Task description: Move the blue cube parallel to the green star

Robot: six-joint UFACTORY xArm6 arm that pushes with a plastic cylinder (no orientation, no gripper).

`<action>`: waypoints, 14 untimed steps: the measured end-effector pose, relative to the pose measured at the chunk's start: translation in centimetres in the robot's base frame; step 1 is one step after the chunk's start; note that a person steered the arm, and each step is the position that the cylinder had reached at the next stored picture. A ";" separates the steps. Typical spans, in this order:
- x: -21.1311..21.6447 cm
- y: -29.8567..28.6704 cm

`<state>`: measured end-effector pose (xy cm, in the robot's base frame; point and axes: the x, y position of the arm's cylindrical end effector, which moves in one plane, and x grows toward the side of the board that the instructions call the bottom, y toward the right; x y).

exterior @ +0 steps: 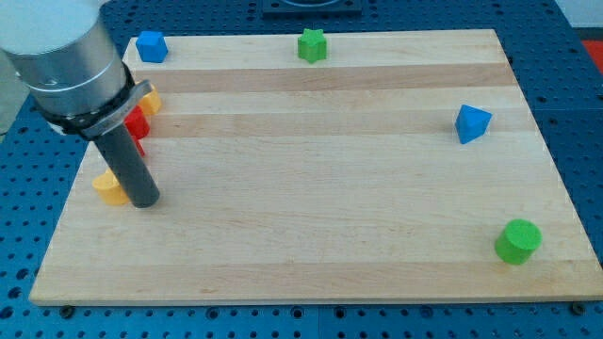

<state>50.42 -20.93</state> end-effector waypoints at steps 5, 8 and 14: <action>-5.8 12.7; -11.4 12.5; -23.7 4.4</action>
<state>26.69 -16.53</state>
